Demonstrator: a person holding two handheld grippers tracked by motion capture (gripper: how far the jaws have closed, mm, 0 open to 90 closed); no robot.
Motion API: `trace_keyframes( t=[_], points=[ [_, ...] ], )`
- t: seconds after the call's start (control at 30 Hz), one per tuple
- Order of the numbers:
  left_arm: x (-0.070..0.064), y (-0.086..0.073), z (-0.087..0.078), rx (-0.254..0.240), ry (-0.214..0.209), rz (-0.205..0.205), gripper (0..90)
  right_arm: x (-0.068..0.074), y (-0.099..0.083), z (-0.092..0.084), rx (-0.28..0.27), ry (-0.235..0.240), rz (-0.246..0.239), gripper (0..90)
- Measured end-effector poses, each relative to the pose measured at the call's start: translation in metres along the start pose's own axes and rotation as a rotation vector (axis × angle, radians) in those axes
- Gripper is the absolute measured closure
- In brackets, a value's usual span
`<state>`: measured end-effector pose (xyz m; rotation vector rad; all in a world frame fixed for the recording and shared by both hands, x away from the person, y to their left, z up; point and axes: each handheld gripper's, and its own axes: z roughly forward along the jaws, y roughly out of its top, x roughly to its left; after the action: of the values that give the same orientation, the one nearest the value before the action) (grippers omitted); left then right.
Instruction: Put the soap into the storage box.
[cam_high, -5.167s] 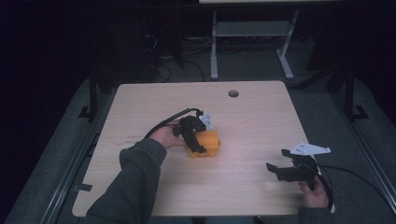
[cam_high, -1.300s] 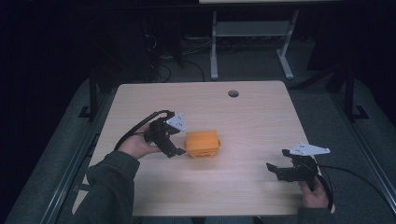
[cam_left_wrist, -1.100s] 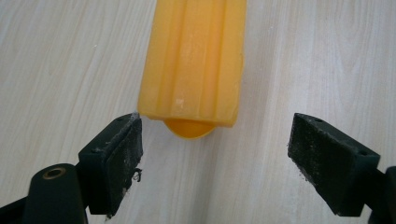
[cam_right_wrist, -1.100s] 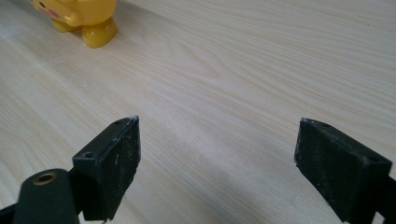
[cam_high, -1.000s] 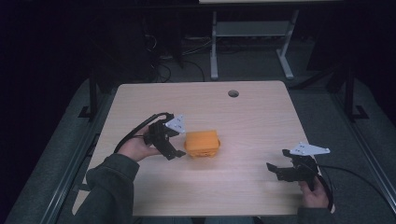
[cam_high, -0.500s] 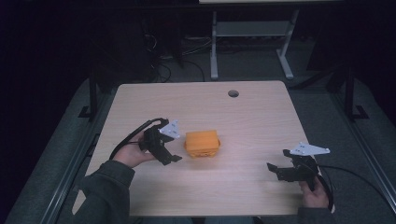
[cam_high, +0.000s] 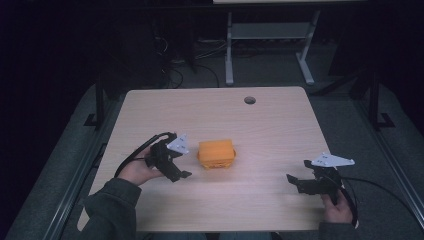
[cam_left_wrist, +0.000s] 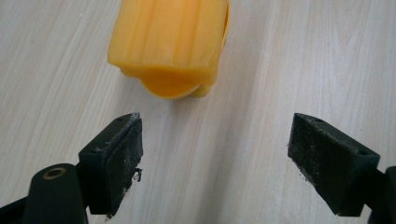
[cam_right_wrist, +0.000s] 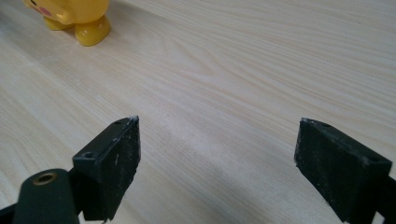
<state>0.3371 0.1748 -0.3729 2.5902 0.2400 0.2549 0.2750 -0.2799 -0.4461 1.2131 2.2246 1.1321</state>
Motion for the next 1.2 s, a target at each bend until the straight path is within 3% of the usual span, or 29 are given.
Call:
trace_keyframes(
  t=[0.93,1.2],
  points=[
    [-0.019,-0.029,-0.004,-0.054,0.028,-0.038,17.8,0.002,0.0,0.001,0.01,-0.008,0.002,13.9],
    [-0.022,-0.038,-0.005,-0.049,0.028,-0.042,17.8,0.001,0.0,0.0,0.002,-0.009,0.007,13.9]
  ],
)
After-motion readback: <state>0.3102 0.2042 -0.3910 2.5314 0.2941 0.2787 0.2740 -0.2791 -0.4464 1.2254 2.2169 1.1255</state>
